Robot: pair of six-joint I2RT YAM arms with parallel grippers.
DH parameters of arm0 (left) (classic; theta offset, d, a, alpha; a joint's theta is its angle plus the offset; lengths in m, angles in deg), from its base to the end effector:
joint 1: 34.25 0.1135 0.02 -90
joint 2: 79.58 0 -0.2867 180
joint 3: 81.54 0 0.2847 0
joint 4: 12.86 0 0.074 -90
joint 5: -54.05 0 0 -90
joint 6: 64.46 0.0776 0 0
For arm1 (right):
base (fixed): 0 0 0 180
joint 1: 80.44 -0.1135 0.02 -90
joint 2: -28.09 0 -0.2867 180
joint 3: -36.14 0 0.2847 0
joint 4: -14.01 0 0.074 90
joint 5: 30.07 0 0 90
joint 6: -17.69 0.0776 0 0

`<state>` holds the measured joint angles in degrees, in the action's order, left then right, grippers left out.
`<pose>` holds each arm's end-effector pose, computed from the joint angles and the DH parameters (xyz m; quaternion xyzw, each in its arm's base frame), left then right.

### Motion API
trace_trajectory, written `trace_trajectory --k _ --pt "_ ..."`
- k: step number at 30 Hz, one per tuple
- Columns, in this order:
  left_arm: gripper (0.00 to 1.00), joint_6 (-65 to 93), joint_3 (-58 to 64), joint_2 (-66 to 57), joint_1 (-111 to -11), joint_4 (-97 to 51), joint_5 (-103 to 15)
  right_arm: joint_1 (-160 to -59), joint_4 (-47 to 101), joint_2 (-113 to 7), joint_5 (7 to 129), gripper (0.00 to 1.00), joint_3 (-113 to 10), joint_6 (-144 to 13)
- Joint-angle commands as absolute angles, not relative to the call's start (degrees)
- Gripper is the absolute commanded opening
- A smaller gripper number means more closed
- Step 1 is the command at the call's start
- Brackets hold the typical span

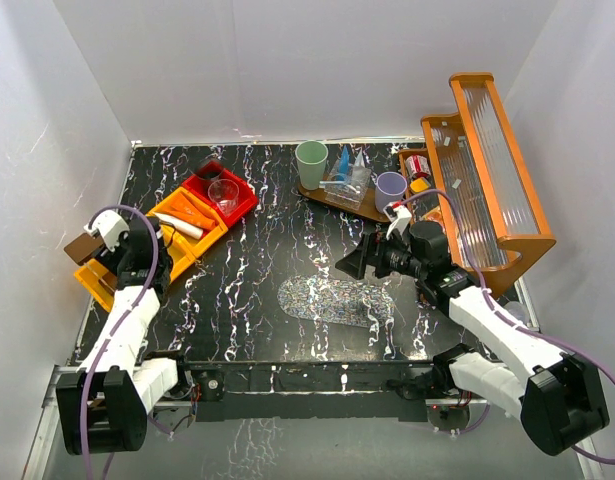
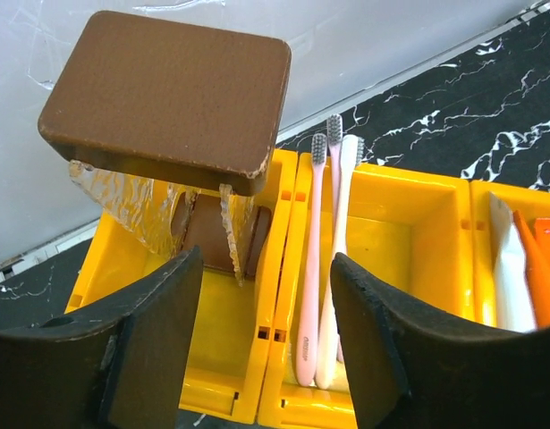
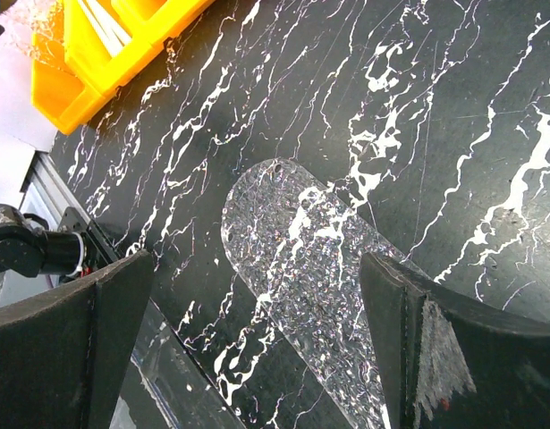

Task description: Prepare toiletry sets of a toothbrush and toothpaste on the tray

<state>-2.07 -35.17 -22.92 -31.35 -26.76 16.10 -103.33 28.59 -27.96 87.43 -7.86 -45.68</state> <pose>0.2502 0.0739 0.2523 -0.4285 0.6651 0.2554 0.5557 0.2311 0.1365 0.2279 -0.0978 0.8302 0.3973 0.3786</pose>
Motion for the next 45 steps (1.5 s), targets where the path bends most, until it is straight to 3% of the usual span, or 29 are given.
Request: trace_trajectory --k 1,7,16,30,40,43,45 --pt "0.56 4.41 -39.15 -23.15 -30.97 -15.78 18.02 -103.66 23.68 -28.85 89.13 0.98 -10.88 -44.28" --pt "0.57 3.74 -42.28 -22.88 -30.77 -11.93 18.92 -103.69 21.36 -30.39 89.5 0.98 -10.61 -42.37" --pt "0.52 10.25 -44.18 -19.36 -27.89 -1.54 19.76 -103.73 22.46 -29.87 89.18 0.98 -10.87 -45.11" --pt "0.44 17.98 -49.84 -12.92 -20.75 20.82 8.57 -103.66 22.4 -30.9 88.67 0.98 -10.8 -48.03" --pt "0.27 18.47 -51.5 -7.68 -19.57 26.51 2.56 -103.71 22.13 -30.99 88.43 0.98 -10.78 -48.64" --pt "0.26 18.33 -52.25 -7.53 -19.41 27.81 3.45 -103.72 22.16 -30.57 88.23 0.98 -10.44 -48.76" --pt "0.09 17.62 -52.56 -7.62 -19.4 28.5 4.39 -103.72 22.27 -30.18 88.24 0.98 -10.39 -48.84"
